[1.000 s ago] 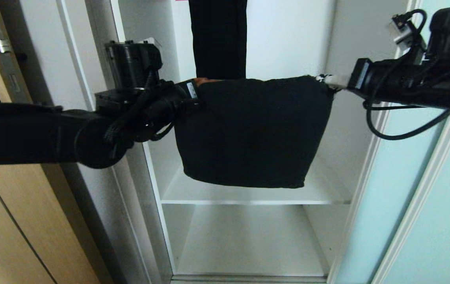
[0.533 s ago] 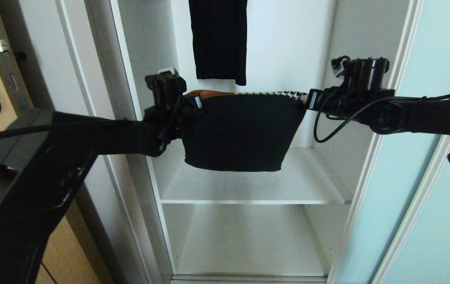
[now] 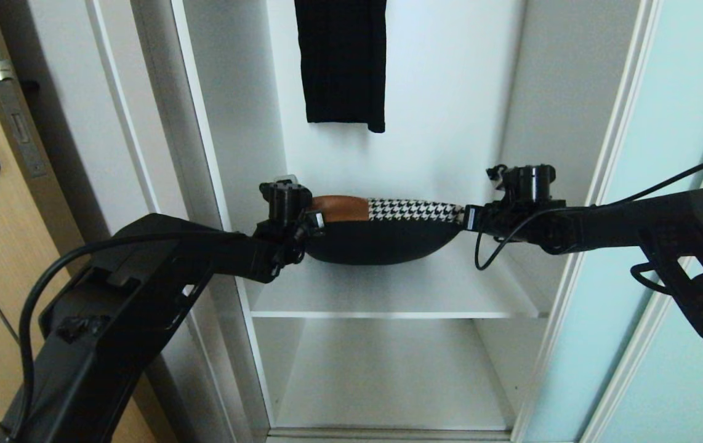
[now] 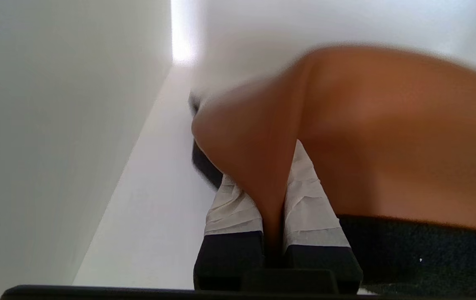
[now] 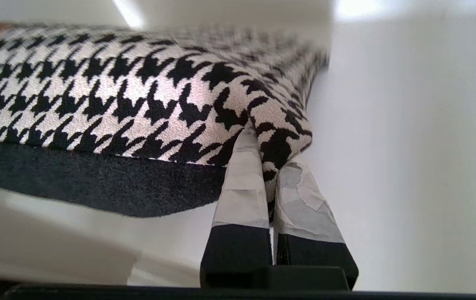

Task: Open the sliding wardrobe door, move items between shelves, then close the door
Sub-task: Place the pillow on the higher shelf

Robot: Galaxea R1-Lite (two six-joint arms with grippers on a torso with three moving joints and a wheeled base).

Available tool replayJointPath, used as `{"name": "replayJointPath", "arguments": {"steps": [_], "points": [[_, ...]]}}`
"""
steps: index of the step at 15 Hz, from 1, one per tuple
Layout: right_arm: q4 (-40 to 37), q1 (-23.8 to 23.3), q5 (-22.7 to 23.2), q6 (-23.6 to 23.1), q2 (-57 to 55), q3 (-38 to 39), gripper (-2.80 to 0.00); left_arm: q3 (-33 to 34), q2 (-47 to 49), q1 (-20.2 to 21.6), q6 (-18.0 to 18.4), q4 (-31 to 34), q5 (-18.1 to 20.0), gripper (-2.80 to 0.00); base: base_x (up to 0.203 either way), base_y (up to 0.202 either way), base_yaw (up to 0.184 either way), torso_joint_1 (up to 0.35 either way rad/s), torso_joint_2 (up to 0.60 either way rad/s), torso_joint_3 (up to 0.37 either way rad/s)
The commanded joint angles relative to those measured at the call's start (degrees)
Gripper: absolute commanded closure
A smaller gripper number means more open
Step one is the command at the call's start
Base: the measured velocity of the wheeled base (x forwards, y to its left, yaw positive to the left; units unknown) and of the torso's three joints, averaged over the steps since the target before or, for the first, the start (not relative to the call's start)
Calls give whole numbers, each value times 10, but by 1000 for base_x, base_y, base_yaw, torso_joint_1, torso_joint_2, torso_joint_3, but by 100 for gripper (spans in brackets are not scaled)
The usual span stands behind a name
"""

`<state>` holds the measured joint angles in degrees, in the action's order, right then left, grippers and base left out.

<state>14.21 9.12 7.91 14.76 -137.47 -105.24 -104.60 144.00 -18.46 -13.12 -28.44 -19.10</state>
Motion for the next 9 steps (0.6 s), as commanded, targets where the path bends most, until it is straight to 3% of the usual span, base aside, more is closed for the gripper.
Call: {"name": "replayJointPath", "arguments": {"steps": [1,4,9], "points": [[3,-3,3,-1,29,57,0,47,-12,-2,0,3,0,0,0,0,0,0,0,0],[6,-11,6,1,30,106,0,81,-19,-19,7,41,9,0,0,0,0,0,0,0],[6,-12,-34,4,-62,46,0,-54,61,-19,1,116,4,0,0,0,0,0,0,0]]}}
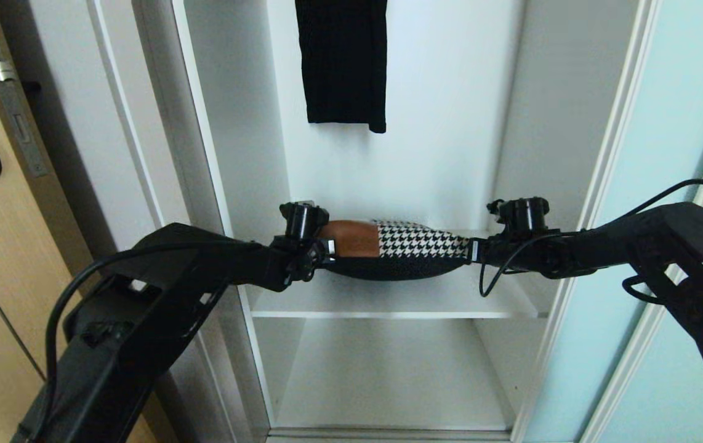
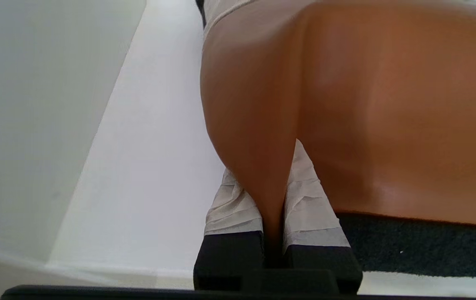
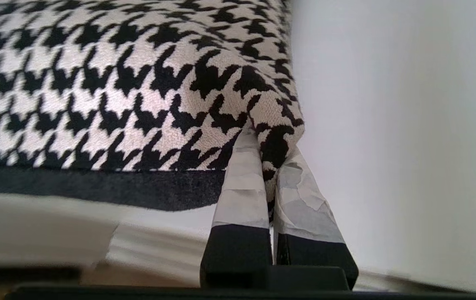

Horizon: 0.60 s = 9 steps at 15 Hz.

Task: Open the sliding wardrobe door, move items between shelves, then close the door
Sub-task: Place the pillow on the higher shelf

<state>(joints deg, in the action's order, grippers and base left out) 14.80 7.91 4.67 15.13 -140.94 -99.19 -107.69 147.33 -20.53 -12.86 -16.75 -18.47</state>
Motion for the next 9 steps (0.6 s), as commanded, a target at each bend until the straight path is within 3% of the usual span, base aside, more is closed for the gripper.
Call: {"name": "replayJointPath", "arguments": {"steps": [1,5,9], "points": [[-1,1,-18,0,-43,-39,0,-36,40,5,-1,2,-5,0,0,0,0,0,0,0],[-3,6,-87,-22,-117,-114,0,-36,85,15,7,-57,-23,0,0,0,0,0,0,0],[8,20,-102,-56,-147,-119,0,-36,115,33,35,-98,-54,0,0,0,0,0,0,0]]}}
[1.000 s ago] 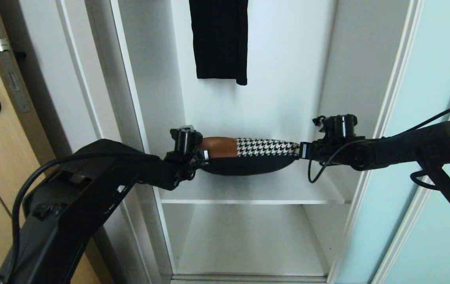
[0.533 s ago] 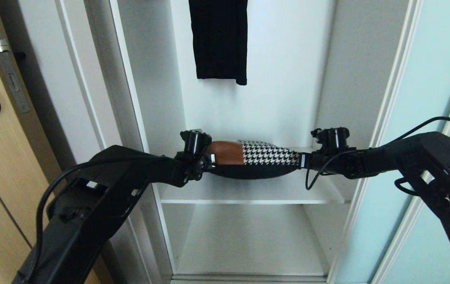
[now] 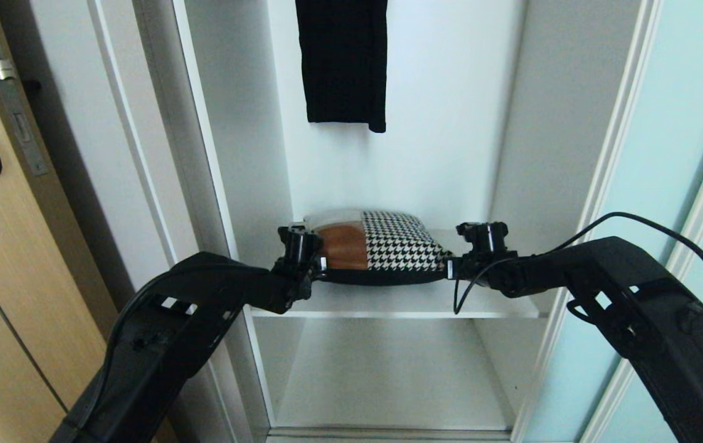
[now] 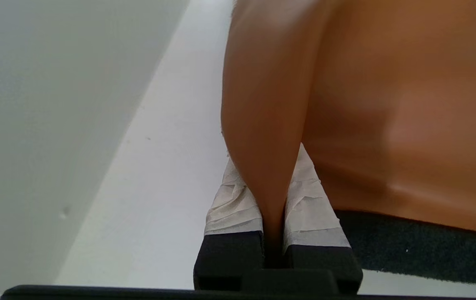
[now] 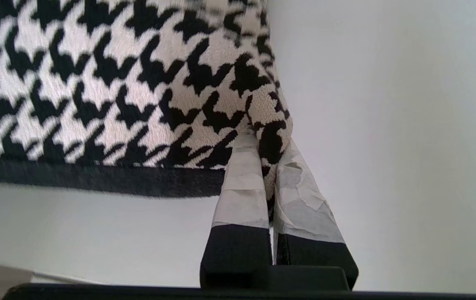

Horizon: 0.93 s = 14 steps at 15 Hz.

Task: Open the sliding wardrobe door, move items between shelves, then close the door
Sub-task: Place the pillow on the higher shelf

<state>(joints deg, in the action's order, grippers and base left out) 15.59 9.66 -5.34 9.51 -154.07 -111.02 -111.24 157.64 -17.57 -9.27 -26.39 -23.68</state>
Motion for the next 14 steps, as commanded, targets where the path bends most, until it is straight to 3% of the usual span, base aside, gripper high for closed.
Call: {"name": "replayJointPath", "arguments": {"steps": [1,4,7,14], "points": [[0,3,-2,-6,-18,-1,0,0,13,7,7,-8,-8,0,0,0,0,0,0,0],[4,3,-2,-26,-24,-2,0,0,24,18,23,-46,-11,0,0,0,0,0,0,0],[4,2,-2,-26,-24,-2,0,0,32,18,31,-49,-26,0,0,0,0,0,0,0],[4,0,5,-17,28,42,0,0,30,18,36,-50,-16,0,0,0,0,0,0,0]]}}
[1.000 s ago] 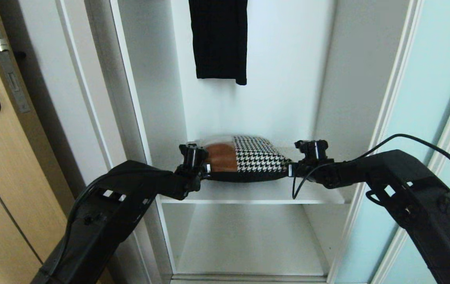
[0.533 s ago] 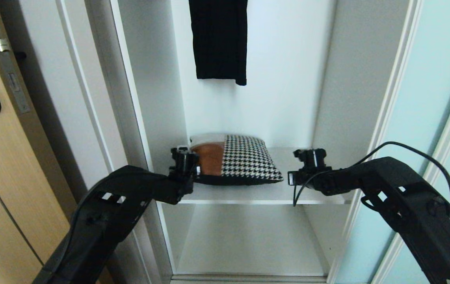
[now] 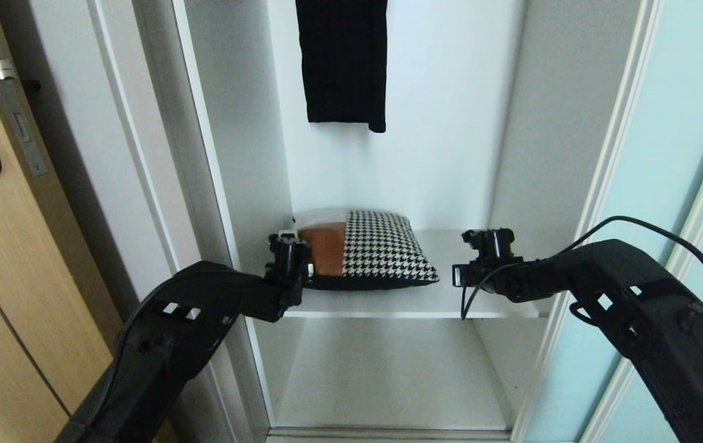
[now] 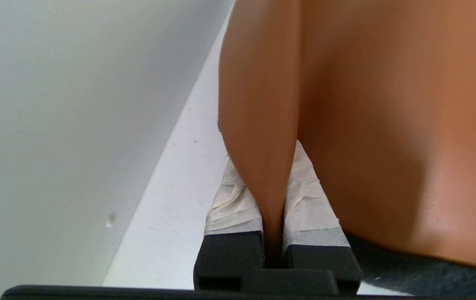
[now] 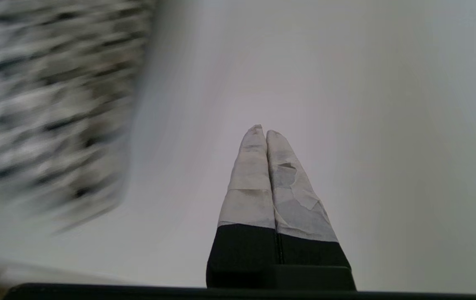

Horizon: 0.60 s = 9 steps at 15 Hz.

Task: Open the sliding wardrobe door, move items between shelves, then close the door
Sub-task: Place the pillow on the higher shelf

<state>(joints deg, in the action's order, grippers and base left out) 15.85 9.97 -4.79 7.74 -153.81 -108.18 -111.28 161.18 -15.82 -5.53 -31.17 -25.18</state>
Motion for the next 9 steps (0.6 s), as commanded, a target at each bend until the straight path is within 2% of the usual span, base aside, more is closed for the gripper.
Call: {"name": "replayJointPath", "arguments": {"steps": [1,3,5,9], "points": [[2,-3,6,1,46,36,0,0,-8,1,3,-2,3,0,0,0,0,0,0,0],[2,-4,26,3,88,87,0,0,-11,0,5,-11,3,0,0,0,0,0,0,0],[3,-5,51,5,126,139,0,0,-12,0,8,-52,-2,0,0,0,0,0,0,0],[69,-5,76,14,172,221,0,0,-18,-7,60,-127,-7,0,0,0,0,0,0,0]]}}
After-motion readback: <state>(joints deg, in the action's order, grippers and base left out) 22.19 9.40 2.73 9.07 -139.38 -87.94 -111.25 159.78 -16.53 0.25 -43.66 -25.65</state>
